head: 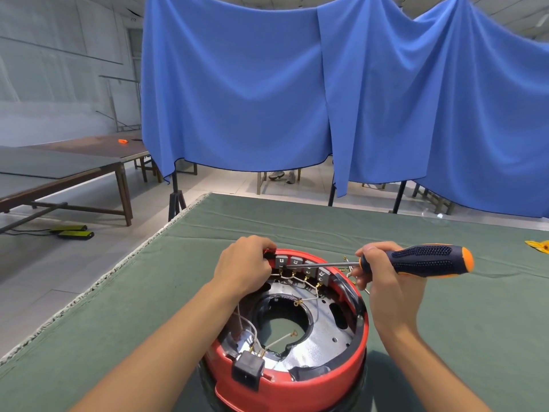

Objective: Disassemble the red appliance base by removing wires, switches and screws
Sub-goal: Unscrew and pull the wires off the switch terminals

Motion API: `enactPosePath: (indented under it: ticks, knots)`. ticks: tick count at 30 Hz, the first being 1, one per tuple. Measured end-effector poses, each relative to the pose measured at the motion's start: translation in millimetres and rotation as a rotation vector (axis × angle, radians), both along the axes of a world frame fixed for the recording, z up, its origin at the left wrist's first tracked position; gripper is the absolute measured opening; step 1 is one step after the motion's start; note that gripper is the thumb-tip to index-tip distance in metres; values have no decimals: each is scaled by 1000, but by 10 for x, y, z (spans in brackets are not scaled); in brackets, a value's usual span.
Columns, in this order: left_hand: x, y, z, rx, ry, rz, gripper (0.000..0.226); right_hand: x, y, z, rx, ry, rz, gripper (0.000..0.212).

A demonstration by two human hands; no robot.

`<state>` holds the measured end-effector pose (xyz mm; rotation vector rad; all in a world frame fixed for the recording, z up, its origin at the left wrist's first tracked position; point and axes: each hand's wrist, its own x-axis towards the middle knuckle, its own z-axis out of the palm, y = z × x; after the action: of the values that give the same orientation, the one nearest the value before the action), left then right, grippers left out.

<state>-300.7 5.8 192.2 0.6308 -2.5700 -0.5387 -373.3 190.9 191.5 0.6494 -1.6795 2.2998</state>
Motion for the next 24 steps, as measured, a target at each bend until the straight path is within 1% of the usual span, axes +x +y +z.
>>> enactPosePath:
  ticks: [5,9,12,16,19,22,24]
  knots:
    - [4,14,0,-3,1,-2,40,3,17,16,20,-3,-9,12]
    - [5,20,0,-6,-3,-5,40,29,12,61,65,57,11,12]
    - [2,16,-2,-11,-4,-3,40,55,-1,87,109,89,33,16]
    - [-2,14,-2,-11,-7,-12,41,32,-1,103,128,54,37,17]
    - [-1,16,-8,-9,-3,-21,41,-15,-11,120,130,6,27,14]
    - [0,20,-4,-4,-1,-34,41,-94,-51,203,156,-9,0,20]
    - [6,13,2,-3,0,-33,41,-173,-105,276,191,-7,-23,21]
